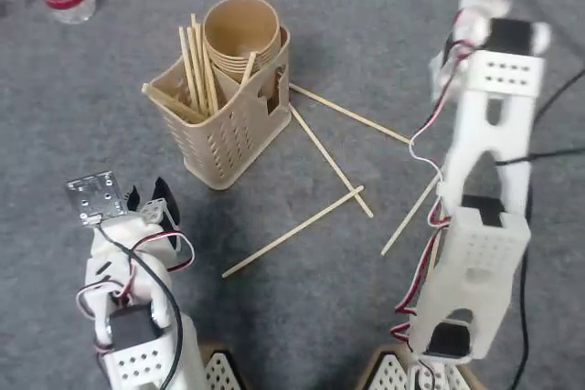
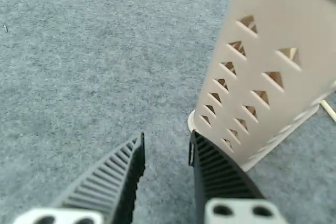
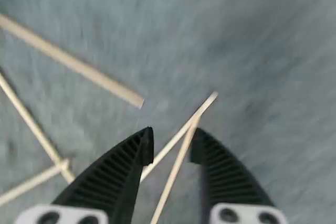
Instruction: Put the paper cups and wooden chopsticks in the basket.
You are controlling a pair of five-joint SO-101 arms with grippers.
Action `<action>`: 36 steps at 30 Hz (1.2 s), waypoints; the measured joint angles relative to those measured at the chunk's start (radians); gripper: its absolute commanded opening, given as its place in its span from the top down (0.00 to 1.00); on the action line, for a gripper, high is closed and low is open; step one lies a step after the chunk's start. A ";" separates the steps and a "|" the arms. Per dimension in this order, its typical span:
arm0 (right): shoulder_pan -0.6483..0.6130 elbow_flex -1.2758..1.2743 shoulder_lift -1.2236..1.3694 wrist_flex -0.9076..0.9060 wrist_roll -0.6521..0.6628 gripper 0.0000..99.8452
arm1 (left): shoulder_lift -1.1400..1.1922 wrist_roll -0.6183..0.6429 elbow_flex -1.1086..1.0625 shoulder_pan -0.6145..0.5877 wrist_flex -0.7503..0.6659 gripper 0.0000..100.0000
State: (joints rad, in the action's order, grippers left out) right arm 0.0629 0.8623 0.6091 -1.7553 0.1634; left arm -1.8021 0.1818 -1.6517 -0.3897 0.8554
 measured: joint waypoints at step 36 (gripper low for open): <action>0.118 -0.080 0.344 0.158 -0.028 0.95 | 0.000 -0.003 0.000 0.000 0.000 0.87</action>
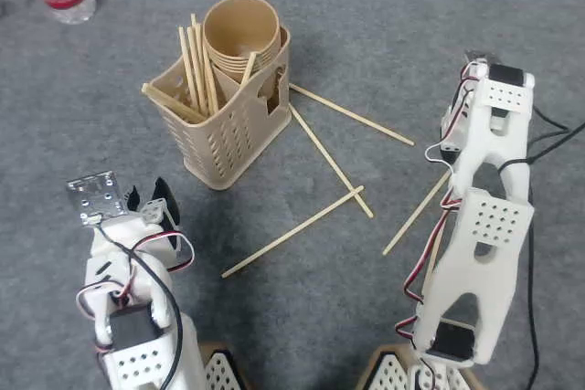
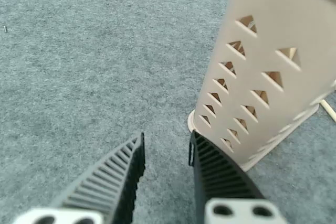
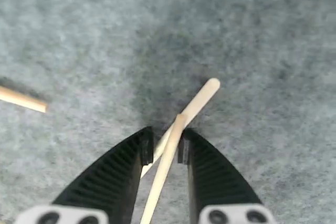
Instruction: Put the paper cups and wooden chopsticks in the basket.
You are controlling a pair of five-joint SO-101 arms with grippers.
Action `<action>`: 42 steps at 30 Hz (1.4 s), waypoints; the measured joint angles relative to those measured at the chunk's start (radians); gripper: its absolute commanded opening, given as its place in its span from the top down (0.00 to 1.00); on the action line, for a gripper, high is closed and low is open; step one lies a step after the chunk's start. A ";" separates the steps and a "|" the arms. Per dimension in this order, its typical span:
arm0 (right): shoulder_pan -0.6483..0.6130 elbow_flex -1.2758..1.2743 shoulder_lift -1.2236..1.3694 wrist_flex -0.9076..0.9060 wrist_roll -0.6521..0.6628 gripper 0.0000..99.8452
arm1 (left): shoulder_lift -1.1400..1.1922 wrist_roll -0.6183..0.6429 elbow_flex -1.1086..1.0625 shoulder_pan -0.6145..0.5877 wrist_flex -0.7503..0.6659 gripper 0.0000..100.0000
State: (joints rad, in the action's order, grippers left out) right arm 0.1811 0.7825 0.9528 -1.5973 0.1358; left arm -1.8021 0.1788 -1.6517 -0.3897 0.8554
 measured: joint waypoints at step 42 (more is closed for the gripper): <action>-0.862 0.680 -0.723 0.135 0.230 0.99 | 0.000 -0.002 0.000 -0.002 0.000 0.87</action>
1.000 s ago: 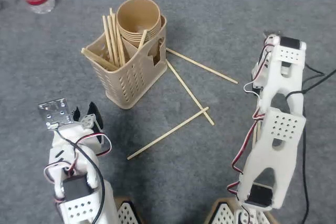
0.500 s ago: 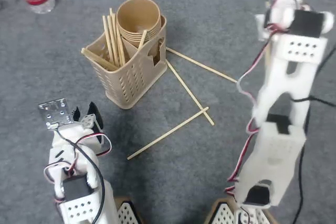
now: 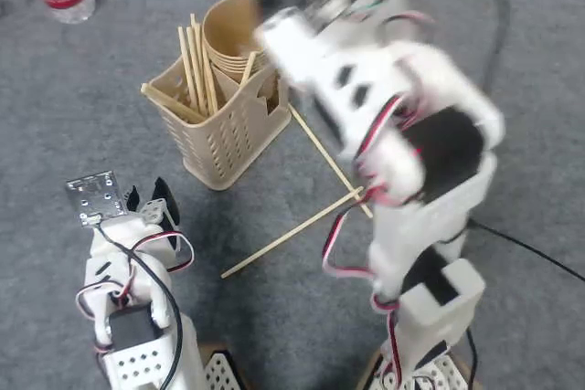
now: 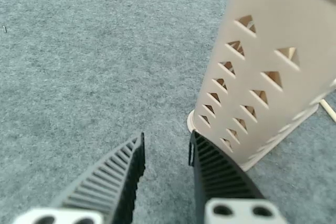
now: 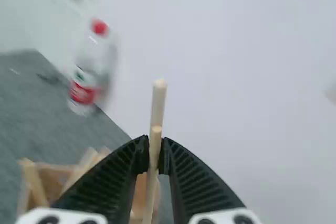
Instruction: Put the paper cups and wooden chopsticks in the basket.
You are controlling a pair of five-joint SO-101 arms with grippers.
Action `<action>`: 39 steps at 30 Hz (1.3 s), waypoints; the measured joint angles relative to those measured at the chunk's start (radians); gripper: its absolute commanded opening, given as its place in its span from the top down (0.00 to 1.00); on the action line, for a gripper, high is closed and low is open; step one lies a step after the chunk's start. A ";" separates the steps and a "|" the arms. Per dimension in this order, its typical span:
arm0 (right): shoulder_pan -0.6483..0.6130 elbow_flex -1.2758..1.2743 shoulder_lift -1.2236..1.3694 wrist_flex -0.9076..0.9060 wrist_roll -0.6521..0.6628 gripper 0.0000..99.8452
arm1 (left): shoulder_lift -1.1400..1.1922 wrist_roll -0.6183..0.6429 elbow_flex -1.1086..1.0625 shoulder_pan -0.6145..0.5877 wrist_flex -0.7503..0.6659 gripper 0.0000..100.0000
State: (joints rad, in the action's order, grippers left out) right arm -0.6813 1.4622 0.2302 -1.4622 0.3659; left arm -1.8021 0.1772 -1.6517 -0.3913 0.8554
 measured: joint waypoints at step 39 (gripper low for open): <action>0.091 -0.044 0.253 -0.118 -0.348 0.90 | 0.000 0.000 -0.008 0.000 -0.021 0.87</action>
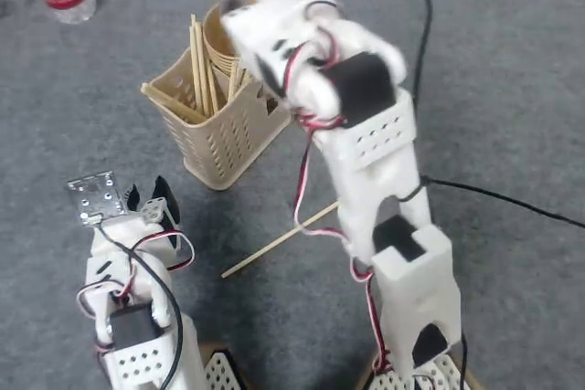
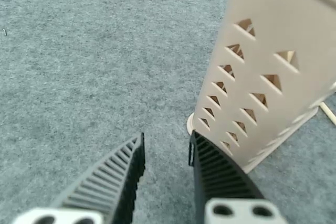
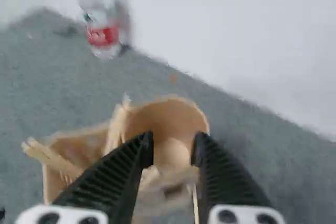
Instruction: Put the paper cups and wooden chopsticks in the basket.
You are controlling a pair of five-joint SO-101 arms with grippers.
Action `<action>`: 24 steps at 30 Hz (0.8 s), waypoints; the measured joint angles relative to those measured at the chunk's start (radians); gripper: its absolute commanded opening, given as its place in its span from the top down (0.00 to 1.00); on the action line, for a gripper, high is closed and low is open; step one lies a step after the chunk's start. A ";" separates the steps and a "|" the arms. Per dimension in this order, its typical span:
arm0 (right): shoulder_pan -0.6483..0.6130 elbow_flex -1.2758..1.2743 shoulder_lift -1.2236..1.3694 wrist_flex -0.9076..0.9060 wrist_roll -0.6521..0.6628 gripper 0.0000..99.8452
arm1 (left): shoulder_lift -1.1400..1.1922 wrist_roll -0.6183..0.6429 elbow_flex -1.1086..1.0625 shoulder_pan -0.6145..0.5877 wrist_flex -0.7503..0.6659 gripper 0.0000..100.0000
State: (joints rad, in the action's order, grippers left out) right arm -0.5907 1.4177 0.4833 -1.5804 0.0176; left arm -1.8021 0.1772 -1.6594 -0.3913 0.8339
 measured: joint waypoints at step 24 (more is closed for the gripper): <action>0.037 0.000 0.180 -0.172 0.000 0.90 | 0.000 0.000 0.000 0.000 0.000 0.87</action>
State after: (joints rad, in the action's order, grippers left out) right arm -0.5539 1.4177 0.6628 -1.7522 0.0176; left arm -1.8021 0.1772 -1.6594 -0.3913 0.8339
